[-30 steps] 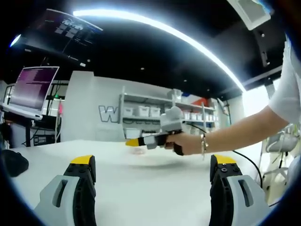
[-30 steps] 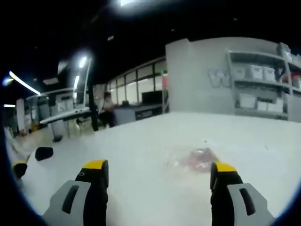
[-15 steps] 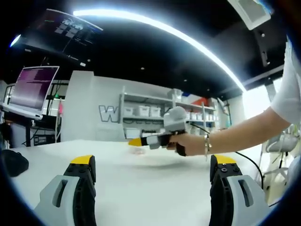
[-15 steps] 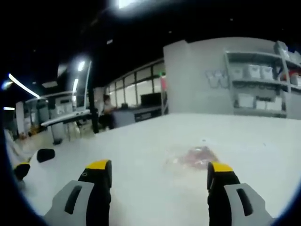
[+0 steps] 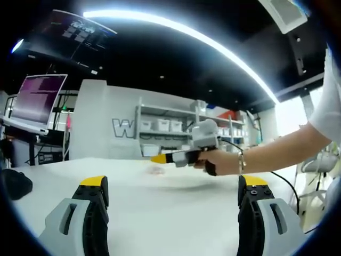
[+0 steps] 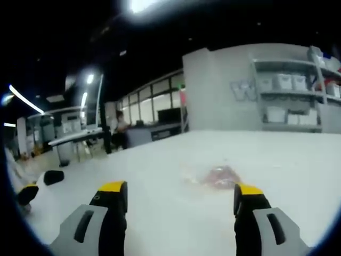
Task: Open the resealable bag by pulling the two sides of the seal apart until the entire bag opening is separated and visibly accessible.
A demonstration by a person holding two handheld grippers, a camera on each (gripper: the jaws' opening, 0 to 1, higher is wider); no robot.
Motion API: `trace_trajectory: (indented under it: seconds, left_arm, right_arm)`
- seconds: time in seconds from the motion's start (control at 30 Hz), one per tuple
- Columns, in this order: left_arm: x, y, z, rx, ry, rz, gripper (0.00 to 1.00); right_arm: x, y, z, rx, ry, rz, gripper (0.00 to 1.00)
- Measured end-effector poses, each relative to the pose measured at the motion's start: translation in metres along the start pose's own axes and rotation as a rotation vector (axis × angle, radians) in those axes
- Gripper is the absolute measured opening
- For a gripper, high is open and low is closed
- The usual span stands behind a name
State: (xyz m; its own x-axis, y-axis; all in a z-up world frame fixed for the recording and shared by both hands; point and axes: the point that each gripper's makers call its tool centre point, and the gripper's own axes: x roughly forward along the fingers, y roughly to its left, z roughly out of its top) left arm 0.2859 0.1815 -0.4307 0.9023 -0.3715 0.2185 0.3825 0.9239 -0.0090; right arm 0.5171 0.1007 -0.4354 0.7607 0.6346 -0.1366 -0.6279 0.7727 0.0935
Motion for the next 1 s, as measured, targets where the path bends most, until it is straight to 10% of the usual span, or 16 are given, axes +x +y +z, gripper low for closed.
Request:
trace_trajectory:
  seconds: [1.0]
  left_arm:
    - [0.001,0.004,-0.001,-0.017,0.002,0.001,0.99]
  right_arm:
    - [-0.023,-0.015,-0.001,0.019,-0.020,-0.017,0.74]
